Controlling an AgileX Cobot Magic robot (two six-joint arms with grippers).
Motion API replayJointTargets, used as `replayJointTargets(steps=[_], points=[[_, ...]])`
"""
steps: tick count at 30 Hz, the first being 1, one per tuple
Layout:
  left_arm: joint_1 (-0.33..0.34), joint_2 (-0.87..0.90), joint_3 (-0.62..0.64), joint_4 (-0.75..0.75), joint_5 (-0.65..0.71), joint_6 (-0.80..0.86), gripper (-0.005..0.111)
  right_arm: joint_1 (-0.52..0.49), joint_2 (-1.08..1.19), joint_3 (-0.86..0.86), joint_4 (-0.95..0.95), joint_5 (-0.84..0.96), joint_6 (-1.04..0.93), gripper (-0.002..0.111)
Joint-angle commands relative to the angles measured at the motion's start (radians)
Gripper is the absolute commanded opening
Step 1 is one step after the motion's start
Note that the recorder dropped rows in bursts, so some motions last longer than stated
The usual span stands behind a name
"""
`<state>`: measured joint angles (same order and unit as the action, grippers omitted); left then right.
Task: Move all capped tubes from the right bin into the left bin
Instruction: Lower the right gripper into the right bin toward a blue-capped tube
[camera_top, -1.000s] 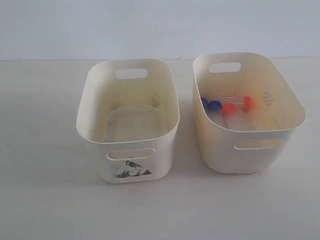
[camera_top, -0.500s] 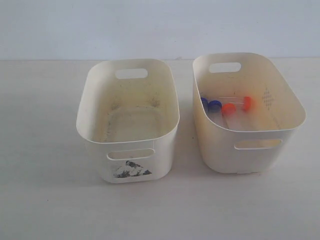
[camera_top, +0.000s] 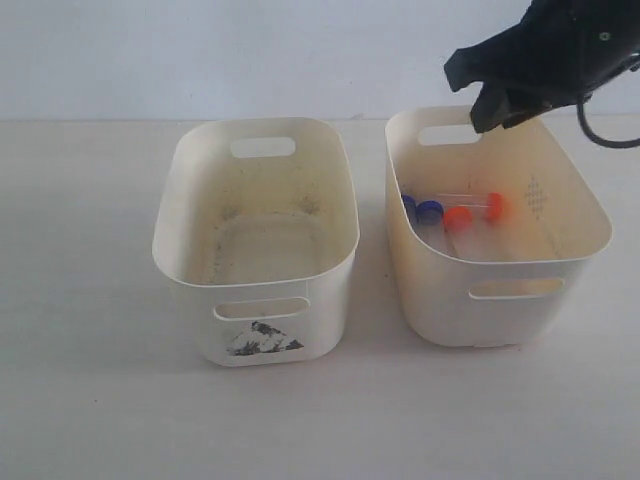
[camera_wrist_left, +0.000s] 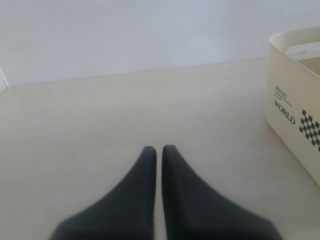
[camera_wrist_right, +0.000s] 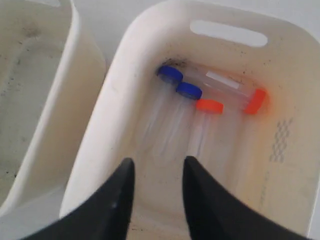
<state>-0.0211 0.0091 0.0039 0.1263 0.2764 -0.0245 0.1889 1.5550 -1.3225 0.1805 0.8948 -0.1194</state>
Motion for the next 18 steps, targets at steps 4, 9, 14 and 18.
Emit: replayJointTargets(steps=[4, 9, 14, 18], points=[[0.001, -0.002, -0.004, -0.007, -0.015, -0.012, 0.004, 0.002, 0.195, -0.123, -0.031, 0.056, 0.051, 0.048], [0.001, -0.002, -0.004, -0.007, -0.015, -0.012, 0.004, 0.002, 0.293, -0.123, -0.137, 0.044, 0.126, 0.049], [0.001, -0.002, -0.004, -0.007, -0.015, -0.012, 0.004, 0.002, 0.36, -0.121, -0.18, 0.051, 0.179, 0.049], [0.001, -0.002, -0.004, -0.007, -0.015, -0.012, 0.004, 0.002, 0.403, -0.121, -0.18, 0.051, 0.216, 0.049]])
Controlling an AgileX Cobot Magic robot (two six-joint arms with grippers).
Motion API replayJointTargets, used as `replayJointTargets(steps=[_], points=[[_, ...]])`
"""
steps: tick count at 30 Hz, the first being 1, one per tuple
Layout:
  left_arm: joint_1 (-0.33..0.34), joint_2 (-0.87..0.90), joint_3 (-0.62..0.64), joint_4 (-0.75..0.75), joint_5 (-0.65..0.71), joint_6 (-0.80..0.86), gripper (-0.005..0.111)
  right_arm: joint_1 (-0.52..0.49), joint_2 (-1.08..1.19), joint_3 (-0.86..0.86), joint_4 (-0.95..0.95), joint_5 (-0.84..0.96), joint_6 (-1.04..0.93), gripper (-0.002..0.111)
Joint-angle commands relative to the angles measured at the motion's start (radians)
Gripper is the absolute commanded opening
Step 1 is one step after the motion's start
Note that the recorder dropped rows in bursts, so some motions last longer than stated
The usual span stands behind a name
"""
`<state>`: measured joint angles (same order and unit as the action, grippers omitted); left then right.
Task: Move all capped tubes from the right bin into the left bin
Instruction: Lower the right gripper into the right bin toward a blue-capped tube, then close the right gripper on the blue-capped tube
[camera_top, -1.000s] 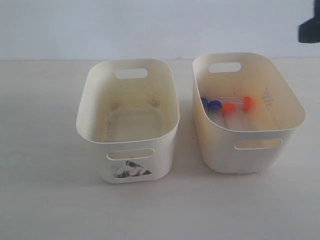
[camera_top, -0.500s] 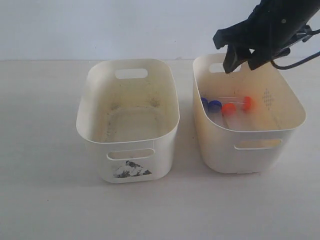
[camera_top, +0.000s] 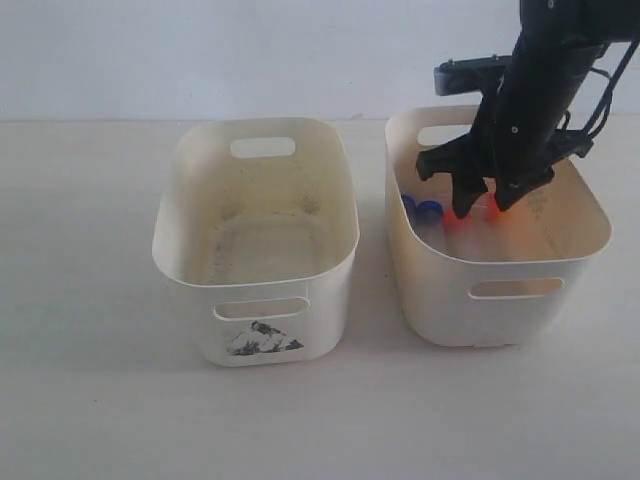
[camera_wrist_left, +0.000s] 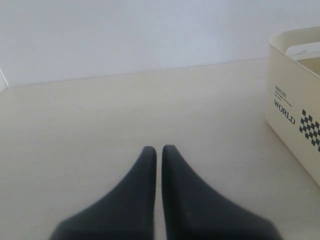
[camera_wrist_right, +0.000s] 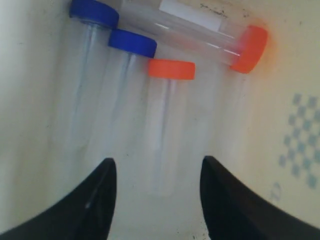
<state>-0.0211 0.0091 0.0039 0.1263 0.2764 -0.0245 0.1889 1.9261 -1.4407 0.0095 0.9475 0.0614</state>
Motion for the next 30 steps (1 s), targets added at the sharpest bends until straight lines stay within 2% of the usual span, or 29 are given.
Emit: replayJointTargets(steps=[1, 21, 30], points=[[0.001, -0.002, -0.004, -0.007, -0.015, -0.012, 0.004, 0.002, 0.042, -0.003, -0.009, -0.002, 0.037, 0.049], [0.001, -0.002, -0.004, -0.007, -0.015, -0.012, 0.004, 0.002, 0.144, -0.001, -0.004, -0.03, 0.088, 0.049], [0.001, -0.002, -0.004, -0.007, -0.015, -0.012, 0.004, 0.02, 0.167, -0.001, 0.115, -0.07, 0.075, 0.049]])
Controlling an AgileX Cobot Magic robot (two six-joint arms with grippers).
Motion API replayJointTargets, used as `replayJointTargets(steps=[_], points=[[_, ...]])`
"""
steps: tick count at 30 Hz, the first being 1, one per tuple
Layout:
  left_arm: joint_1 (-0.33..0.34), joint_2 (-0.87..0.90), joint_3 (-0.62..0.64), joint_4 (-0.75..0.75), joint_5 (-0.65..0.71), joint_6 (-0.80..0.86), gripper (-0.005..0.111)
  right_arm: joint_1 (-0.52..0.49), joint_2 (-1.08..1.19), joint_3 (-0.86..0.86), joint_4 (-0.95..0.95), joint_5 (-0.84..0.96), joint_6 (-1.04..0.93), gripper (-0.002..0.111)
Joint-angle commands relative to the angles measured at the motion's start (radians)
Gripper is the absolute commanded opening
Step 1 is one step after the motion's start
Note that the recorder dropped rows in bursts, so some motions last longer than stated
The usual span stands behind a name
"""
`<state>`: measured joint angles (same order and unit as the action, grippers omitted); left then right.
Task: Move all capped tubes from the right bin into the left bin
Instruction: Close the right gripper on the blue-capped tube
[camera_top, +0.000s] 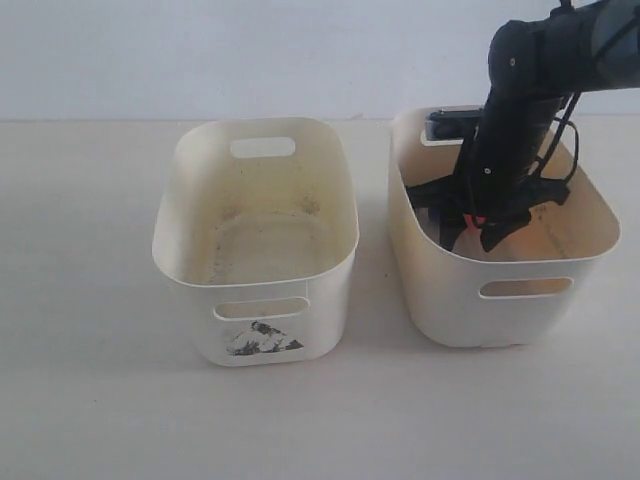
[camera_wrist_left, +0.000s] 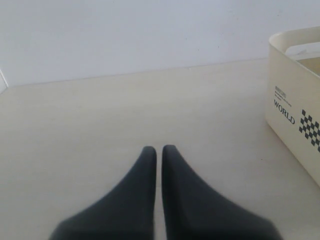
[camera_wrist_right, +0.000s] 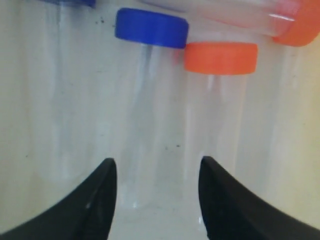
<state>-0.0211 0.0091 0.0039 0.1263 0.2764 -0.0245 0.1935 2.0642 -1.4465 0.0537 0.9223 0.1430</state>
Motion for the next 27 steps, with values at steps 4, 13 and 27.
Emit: replayJointTargets(steps=[4, 13, 27], points=[[0.001, -0.002, -0.004, -0.007, -0.015, -0.012, 0.004, 0.026, 0.028, 0.004, 0.098, -0.068, -0.027, 0.049], [0.001, -0.002, -0.004, -0.007, -0.015, -0.012, 0.004, 0.028, 0.054, 0.004, 0.096, -0.079, -0.027, 0.049], [0.001, -0.002, -0.004, -0.007, -0.015, -0.012, 0.004, 0.026, 0.087, 0.002, 0.091, -0.065, -0.029, 0.0]])
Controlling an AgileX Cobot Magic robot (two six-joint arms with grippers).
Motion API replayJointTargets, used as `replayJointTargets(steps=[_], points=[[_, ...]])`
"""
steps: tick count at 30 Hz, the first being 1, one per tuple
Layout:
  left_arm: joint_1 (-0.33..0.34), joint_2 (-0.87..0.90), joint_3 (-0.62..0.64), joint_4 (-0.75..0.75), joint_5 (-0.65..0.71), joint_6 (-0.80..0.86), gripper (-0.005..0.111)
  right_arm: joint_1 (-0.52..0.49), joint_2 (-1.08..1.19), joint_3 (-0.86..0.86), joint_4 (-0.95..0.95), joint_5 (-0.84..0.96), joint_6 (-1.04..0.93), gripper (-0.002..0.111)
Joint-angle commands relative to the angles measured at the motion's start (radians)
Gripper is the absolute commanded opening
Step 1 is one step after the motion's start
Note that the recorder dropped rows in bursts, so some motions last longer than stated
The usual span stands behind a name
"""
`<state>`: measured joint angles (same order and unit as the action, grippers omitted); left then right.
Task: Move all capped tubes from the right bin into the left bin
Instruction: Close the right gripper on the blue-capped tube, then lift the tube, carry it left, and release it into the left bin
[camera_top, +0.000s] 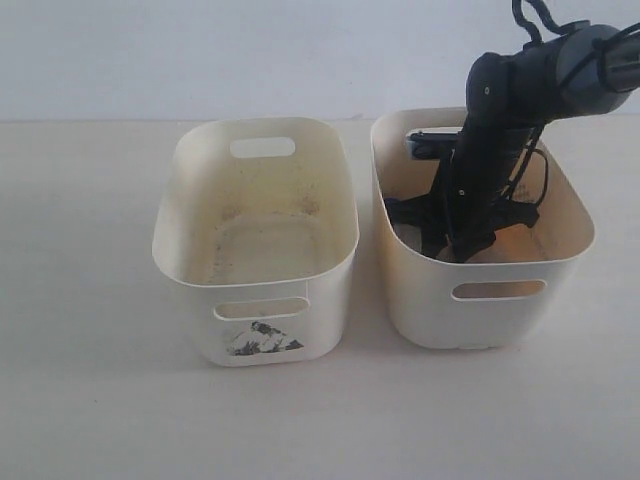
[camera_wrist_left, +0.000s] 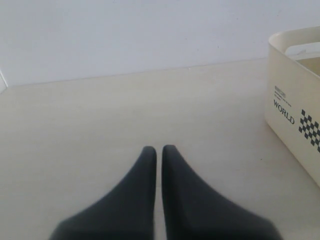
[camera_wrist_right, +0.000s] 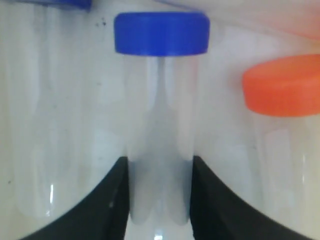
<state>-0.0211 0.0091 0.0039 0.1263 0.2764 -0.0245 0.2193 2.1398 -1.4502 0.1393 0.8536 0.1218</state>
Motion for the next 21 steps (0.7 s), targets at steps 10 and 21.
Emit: replayJointTargets(steps=[10, 21], points=[[0.001, -0.002, -0.004, -0.007, -0.015, -0.012, 0.004, 0.0, -0.224, 0.002, -0.026, 0.033, -0.027, 0.0], [0.001, -0.002, -0.004, -0.007, -0.015, -0.012, 0.004, 0.035, -0.484, 0.002, 0.314, -0.039, -0.16, 0.0]])
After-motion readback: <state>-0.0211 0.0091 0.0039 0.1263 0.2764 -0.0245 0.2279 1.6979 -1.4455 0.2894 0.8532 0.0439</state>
